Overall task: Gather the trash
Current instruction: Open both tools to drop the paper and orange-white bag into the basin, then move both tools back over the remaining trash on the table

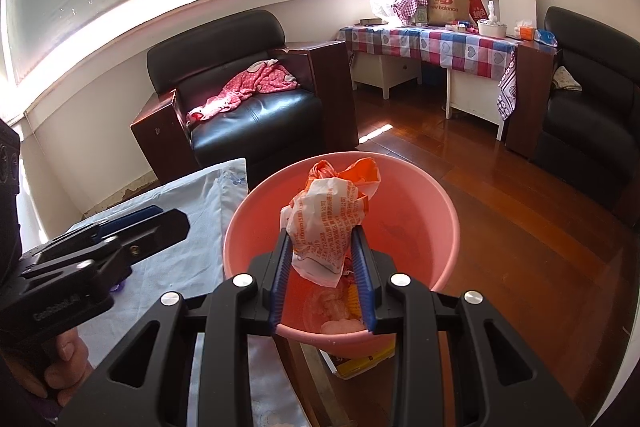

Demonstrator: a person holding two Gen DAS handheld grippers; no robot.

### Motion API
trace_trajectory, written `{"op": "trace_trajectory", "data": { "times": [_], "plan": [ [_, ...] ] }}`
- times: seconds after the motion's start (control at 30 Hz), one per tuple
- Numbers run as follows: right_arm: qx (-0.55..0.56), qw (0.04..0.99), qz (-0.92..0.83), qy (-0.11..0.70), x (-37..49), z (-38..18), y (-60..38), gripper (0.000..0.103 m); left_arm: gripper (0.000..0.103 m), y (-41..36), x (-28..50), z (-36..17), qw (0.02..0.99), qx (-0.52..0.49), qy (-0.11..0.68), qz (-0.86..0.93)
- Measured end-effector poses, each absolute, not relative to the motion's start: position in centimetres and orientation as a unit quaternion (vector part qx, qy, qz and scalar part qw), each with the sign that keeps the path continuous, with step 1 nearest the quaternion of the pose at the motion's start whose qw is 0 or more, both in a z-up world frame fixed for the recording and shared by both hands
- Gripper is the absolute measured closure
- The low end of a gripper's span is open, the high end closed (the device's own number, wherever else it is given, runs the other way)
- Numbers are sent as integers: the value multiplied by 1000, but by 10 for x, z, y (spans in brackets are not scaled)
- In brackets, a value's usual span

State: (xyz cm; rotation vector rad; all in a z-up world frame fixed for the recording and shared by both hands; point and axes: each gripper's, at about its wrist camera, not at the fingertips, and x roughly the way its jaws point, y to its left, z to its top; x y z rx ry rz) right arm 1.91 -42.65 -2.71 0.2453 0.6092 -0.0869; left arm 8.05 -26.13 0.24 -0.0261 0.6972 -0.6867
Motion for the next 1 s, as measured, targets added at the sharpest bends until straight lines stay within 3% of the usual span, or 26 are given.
{"op": "trace_trajectory", "data": {
  "times": [0.17,1.0],
  "plan": [
    [121,946,-42,299,20,-29,-426,73,49,-250,77,4,882,-18,343,-323],
    [139,929,-44,339,34,-49,-424,70,48,-183,50,-2,892,-47,364,-265]
  ]
}}
